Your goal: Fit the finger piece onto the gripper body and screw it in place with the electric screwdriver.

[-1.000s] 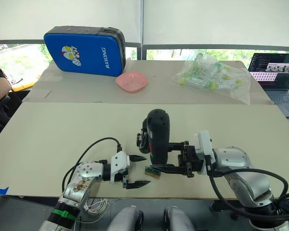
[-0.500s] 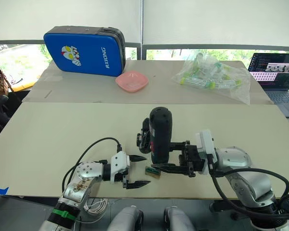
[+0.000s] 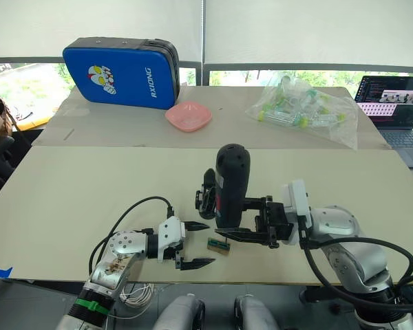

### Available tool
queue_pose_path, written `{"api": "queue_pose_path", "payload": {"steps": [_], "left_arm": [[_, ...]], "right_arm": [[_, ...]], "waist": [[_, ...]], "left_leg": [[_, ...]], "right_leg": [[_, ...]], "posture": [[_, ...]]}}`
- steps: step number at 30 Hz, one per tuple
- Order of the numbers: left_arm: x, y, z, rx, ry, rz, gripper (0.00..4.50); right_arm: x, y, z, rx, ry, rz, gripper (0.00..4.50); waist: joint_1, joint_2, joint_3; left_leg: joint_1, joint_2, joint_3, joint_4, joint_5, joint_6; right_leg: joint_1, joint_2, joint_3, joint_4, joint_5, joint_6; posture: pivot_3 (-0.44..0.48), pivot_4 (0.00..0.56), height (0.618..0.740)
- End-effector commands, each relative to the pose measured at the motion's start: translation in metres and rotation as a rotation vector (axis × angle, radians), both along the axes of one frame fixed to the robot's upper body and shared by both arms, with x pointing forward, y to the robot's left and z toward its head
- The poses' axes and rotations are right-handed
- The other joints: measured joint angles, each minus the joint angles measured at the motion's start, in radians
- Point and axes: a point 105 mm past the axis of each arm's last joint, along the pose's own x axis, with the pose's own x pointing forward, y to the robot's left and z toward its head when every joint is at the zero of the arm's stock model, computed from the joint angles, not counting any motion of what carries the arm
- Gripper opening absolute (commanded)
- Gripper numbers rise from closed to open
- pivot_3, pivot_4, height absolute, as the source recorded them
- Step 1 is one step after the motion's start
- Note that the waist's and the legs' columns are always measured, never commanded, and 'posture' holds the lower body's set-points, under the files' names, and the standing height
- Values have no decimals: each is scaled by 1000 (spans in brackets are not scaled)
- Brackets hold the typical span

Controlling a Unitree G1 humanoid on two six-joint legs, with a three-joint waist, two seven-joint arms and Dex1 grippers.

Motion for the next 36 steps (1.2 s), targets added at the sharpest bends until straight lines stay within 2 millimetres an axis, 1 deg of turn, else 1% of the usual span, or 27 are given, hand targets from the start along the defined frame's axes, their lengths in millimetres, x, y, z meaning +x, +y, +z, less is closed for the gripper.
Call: {"api": "queue_pose_path", "payload": {"steps": [1,20,36], "left_arm": [[-12,-2,-21,32,91,-16,4500],[-11,-2,-19,32,88,-17,4500],[-11,-1,-20,33,90,-15,4500]], "right_arm": [[-6,2,11,27,-69,22,1958],[-5,-1,4,5,-50,12,1958],[-3,-1,5,4,-51,8,1958]], "waist": [[0,0,0],[0,0,0],[0,0,0]], "left_leg": [[0,0,0,0,0,0],[0,0,0,0,0,0],[0,0,0,0,0,0]], "right_leg": [[0,0,0,0,0,0],[0,0,0,0,0,0],[0,0,0,0,0,0]], "posture": [[0,150,740],[0,150,740],[0,150,740]]}}
